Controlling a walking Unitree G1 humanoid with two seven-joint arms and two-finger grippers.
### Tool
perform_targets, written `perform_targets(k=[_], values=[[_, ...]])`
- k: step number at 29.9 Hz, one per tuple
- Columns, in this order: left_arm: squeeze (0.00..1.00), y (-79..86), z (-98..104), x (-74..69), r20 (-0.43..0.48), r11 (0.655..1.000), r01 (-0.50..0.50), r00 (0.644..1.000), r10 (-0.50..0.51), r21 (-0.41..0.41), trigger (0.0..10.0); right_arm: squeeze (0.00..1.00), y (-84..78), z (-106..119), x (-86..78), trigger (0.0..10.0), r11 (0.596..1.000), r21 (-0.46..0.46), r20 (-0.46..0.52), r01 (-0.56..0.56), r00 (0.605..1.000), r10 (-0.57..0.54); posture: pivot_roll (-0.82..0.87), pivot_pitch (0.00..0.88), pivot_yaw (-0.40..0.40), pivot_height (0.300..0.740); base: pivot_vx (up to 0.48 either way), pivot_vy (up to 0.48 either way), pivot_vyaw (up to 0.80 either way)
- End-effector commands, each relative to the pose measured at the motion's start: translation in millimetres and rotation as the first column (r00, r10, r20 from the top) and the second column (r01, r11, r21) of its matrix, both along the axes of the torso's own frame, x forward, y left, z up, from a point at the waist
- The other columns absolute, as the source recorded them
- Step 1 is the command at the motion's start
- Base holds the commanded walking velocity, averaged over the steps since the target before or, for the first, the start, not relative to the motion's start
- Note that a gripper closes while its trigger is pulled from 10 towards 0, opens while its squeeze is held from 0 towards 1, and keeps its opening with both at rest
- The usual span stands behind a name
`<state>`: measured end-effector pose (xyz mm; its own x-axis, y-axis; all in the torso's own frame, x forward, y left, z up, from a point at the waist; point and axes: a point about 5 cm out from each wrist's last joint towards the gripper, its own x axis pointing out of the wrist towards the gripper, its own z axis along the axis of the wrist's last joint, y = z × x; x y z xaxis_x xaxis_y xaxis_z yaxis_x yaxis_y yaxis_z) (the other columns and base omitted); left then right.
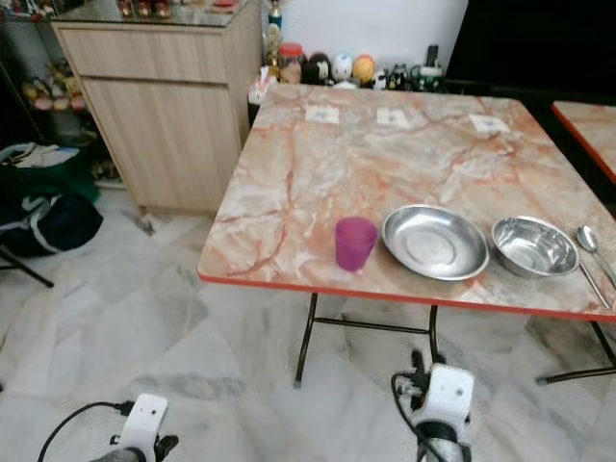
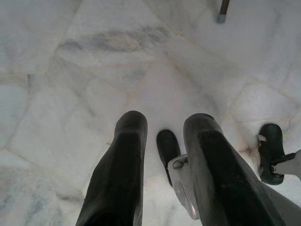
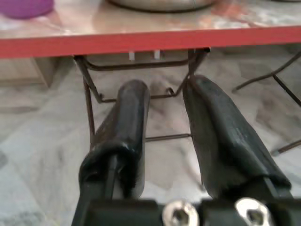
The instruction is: Setting the table
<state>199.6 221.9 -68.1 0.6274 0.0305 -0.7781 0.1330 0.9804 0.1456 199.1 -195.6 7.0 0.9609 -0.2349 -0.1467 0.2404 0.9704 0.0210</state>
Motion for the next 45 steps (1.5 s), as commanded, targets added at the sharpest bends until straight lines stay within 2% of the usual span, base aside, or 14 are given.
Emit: perform_targets(k=[1, 4, 5, 8, 10, 11, 14, 16, 17, 18, 21, 29, 35, 45], values=[[0.00, 1.9, -0.7, -2.1, -0.001, 1.000, -0.014, 1.000, 0.014, -0.002, 10.0, 0.00, -0.2, 3.4, -4.0, 10.0, 1.000, 0.008, 0.001, 0.002, 1.000, -0.002, 0.06, 0.000, -0.062, 0.740, 0.000, 0.000, 0.00], [0.00, 3.8, -0.4, -2.6, -0.001, 1.000, -0.012, 1.000, 0.012, 0.001, 10.0, 0.00, -1.6, 16.1, -14.7, 10.0, 0.999, 0.010, 0.021, 0.033, 0.999, -0.033, 0.06, 0.000, -0.055, 0.740, 0.000, 0.000, 0.00], [0.00, 4.9, -0.1, -2.6, 0.000, 1.000, -0.011, 1.000, 0.011, 0.004, 10.0, 0.00, -1.5, 27.0, -23.0, 10.0, 0.998, 0.024, 0.035, 0.058, 0.998, -0.059, 0.05, 0.000, -0.051, 0.740, 0.000, 0.000, 0.00], [0.00, 5.4, 0.4, -1.9, 0.001, 1.000, -0.009, 1.000, 0.009, 0.007, 10.0, 0.00, -3.0, 33.8, -26.6, 10.0, 0.996, 0.028, 0.053, 0.080, 0.995, -0.081, 0.05, 0.000, -0.047, 0.740, 0.000, 0.000, 0.00], [0.00, 5.3, 1.5, 0.3, 0.006, 1.000, -0.007, 1.000, 0.007, 0.008, 10.0, 0.00, -9.3, 41.0, -21.3, 10.0, 0.989, 0.064, 0.091, 0.132, 0.986, -0.138, 0.05, 0.000, -0.043, 0.740, 0.000, 0.000, 0.00], [0.00, 5.0, 2.3, 1.8, 0.009, 1.000, -0.006, 1.000, 0.006, 0.009, 10.0, 0.00, -14.2, 45.8, -14.8, 10.0, 0.977, 0.122, 0.124, 0.177, 0.974, -0.192, 0.05, 0.000, -0.036, 0.740, 0.000, 0.000, 0.00], [0.00, 4.2, 3.3, 4.1, 0.014, 1.000, -0.003, 1.000, 0.003, 0.008, 10.0, 0.00, -20.3, 55.6, 4.0, 10.0, 0.959, 0.195, 0.173, 0.205, 0.955, -0.239, 0.05, 0.000, -0.031, 0.740, 0.000, 0.000, 0.00], [0.00, 3.5, 3.9, 5.5, 0.018, 1.000, -0.004, 1.000, 0.003, 0.007, 10.0, 0.00, -19.4, 63.2, 15.0, 10.0, 0.960, 0.209, 0.187, 0.186, 0.956, -0.226, 0.05, 0.000, -0.026, 0.740, 0.000, 0.000, 0.00], [0.00, 3.3, 4.2, 6.0, 0.022, 1.000, -0.006, 1.000, 0.005, 0.006, 10.0, 0.00, -14.5, 69.6, 27.6, 10.0, 0.969, 0.204, 0.202, 0.136, 0.963, -0.178, 0.05, 0.000, -0.026, 0.740, 0.000, 0.000, 0.00], [0.00, 3.1, 4.1, 6.0, 0.023, 1.000, -0.007, 1.000, 0.007, 0.005, 10.0, 0.00, -12.2, 71.5, 32.7, 10.0, 0.973, 0.202, 0.206, 0.115, 0.966, -0.157, 0.06, 0.000, -0.031, 0.740, 0.000, 0.000, 0.00], [0.00, 2.7, 4.0, 5.7, 0.028, 1.000, -0.016, 0.999, 0.016, 0.001, 10.0, 0.00, -7.7, 74.6, 39.5, 10.0, 0.973, 0.217, 0.210, 0.080, 0.969, -0.127, 0.06, 0.000, -0.032, 0.740, 0.000, 0.000, 0.00], [0.00, 2.9, 2.3, 1.9, 0.036, 0.999, -0.040, 0.999, 0.041, -0.014, 10.0, 0.00, -1.7, 69.3, 32.3, 10.0, 0.973, 0.226, 0.188, 0.045, 0.978, -0.089, 0.06, 0.000, -0.044, 0.740, 0.000, 0.000, 0.00], [0.00, 2.2, 1.3, 0.0, 0.031, 1.000, -0.019, 0.999, 0.019, -0.003, 10.0, 0.00, 0.3, 67.3, 29.5, 10.0, 0.976, 0.215, 0.174, 0.034, 0.982, -0.072, 0.05, 0.000, -0.045, 0.740, 0.000, 0.000, 0.00], [0.00, -2.2, 0.5, 0.5, 0.032, 1.000, -0.015, 0.999, 0.015, -0.010, 10.0, 0.00, -0.7, 66.8, 31.3, 10.0, 0.981, 0.191, 0.171, 0.018, 0.984, -0.051, 0.06, 0.000, -0.047, 0.740, 0.000, -0.349, 0.00]])
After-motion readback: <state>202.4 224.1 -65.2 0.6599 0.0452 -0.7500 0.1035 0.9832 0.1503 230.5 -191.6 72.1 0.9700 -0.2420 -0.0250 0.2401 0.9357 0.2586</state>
